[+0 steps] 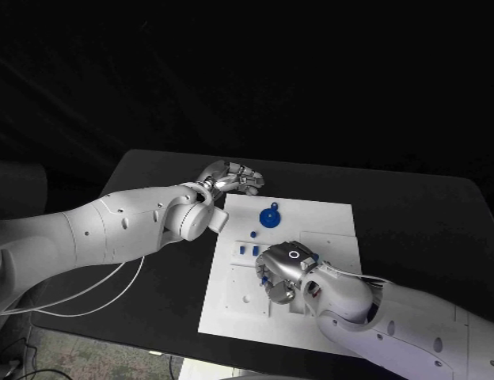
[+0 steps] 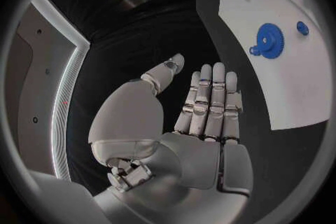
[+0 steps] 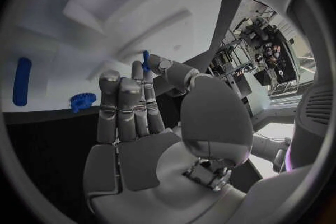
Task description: Assemble the parts on the task board
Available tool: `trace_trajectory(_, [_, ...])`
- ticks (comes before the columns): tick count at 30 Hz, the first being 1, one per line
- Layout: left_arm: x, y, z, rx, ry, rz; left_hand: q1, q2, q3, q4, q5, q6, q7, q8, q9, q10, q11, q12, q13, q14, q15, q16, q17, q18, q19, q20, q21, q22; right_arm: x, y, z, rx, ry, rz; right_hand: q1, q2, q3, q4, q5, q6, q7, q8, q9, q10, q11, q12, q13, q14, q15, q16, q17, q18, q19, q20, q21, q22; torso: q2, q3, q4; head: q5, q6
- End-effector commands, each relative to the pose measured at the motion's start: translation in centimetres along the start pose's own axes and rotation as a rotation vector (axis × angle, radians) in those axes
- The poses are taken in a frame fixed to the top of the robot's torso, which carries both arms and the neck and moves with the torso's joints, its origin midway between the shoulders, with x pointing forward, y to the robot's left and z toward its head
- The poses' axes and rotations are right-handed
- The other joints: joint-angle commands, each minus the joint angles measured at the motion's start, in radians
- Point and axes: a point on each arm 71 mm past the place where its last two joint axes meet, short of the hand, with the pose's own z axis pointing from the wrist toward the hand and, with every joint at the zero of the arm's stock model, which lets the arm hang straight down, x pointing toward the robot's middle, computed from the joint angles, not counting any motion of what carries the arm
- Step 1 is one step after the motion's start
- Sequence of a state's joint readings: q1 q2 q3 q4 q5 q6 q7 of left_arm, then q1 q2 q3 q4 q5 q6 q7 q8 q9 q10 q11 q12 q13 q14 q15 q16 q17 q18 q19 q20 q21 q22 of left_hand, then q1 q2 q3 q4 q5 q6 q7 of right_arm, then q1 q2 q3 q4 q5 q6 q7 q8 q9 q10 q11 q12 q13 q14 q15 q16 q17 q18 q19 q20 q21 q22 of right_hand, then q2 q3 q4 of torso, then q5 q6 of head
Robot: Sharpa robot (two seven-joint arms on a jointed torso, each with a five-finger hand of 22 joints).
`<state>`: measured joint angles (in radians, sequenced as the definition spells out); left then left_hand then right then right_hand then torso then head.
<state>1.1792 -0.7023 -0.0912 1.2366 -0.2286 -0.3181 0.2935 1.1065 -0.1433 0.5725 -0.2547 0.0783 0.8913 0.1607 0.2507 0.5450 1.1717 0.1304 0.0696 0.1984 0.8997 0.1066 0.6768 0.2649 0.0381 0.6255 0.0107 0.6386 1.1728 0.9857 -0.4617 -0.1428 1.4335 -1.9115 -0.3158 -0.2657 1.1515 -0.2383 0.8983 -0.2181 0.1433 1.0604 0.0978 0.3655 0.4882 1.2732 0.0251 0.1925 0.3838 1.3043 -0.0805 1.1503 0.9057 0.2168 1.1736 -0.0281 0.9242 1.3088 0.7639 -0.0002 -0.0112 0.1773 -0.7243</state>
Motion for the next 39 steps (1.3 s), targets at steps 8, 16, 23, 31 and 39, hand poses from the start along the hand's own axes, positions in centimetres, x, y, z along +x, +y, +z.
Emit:
trace_trajectory(8, [0.32,-0.18,0.14,0.006,0.014,-0.009,0.0,0.013,-0.003,-0.002,0.003,-0.004,0.001,0.006,-0.002,-0.006,0.0,0.001,-0.002,0.003,0.001,-0.008,0.002,-0.002,-0.004,-0.003,-0.006,0.002,0.51,0.25,-0.07,-0.008,0.018,-0.012,-0.003,0.008,-0.001,-0.004,0.007,0.006,0.0,0.003,0.001,0.041,0.0,-0.003,0.001,0.0,-0.005,-0.005,-0.001,0.045,-0.001,-0.004,0.002,0.017,0.0,0.0007,-0.0011,0.003,-0.005])
trace_trajectory(16, [0.25,-0.15,0.13,0.005,0.012,-0.009,-0.001,0.013,-0.003,-0.001,0.003,-0.004,0.001,0.006,-0.002,-0.006,0.0,0.0,-0.002,0.003,0.001,-0.009,0.003,-0.002,-0.004,-0.003,-0.007,0.002,0.57,0.34,0.04,-0.007,0.019,-0.013,-0.003,0.008,-0.001,-0.005,0.007,0.006,0.0,0.003,0.001,0.041,0.0,-0.003,0.001,0.0,-0.005,-0.005,-0.001,0.045,-0.001,-0.004,0.002,0.017,0.0,0.0007,-0.0013,0.004,-0.007])
trace_trajectory(23, [0.29,-0.16,0.14,0.005,0.013,-0.009,0.0,0.013,-0.003,-0.001,0.002,-0.004,0.001,0.006,-0.002,-0.006,0.0,0.0,-0.003,0.003,0.001,-0.009,0.003,-0.002,-0.004,-0.003,-0.007,0.002,0.7,0.61,0.19,-0.012,0.023,-0.014,-0.004,0.009,-0.001,-0.006,0.007,0.006,0.0,0.003,0.001,0.041,0.0,-0.003,0.001,0.0,-0.005,-0.005,-0.001,0.045,-0.001,-0.004,0.002,0.017,0.0,0.0001,-0.0005,0.003,-0.008])
trace_trajectory(31, [0.25,-0.13,0.13,0.002,0.013,-0.009,0.0,0.013,-0.003,-0.002,0.002,-0.004,0.001,0.006,-0.002,-0.007,0.0,0.0,-0.003,0.003,0.001,-0.01,0.004,-0.002,-0.005,-0.003,-0.008,0.002,0.87,0.57,0.2,-0.01,0.033,-0.02,-0.004,0.009,-0.001,-0.007,0.007,0.006,0.0,0.003,0.001,0.041,0.0,-0.004,0.002,0.0,-0.005,-0.005,-0.001,0.045,-0.001,-0.004,0.002,0.017,0.0,-0.0003,-0.0005,0.003,-0.009])
trace_trajectory(39, [0.26,-0.13,0.11,0.001,0.014,-0.009,0.0,0.012,-0.003,-0.002,0.002,-0.004,0.001,0.006,-0.002,-0.007,0.001,0.0,-0.003,0.003,0.001,-0.011,0.004,-0.002,-0.005,-0.003,-0.008,0.002,1.14,0.73,0.27,-0.011,0.051,-0.032,-0.004,0.01,-0.002,-0.008,0.007,0.006,0.0,0.002,0.002,0.04,0.0,-0.004,0.002,0.0,-0.005,-0.005,-0.001,0.045,-0.001,-0.004,0.002,0.017,0.0,0.0,-0.0008,0.003,-0.01])
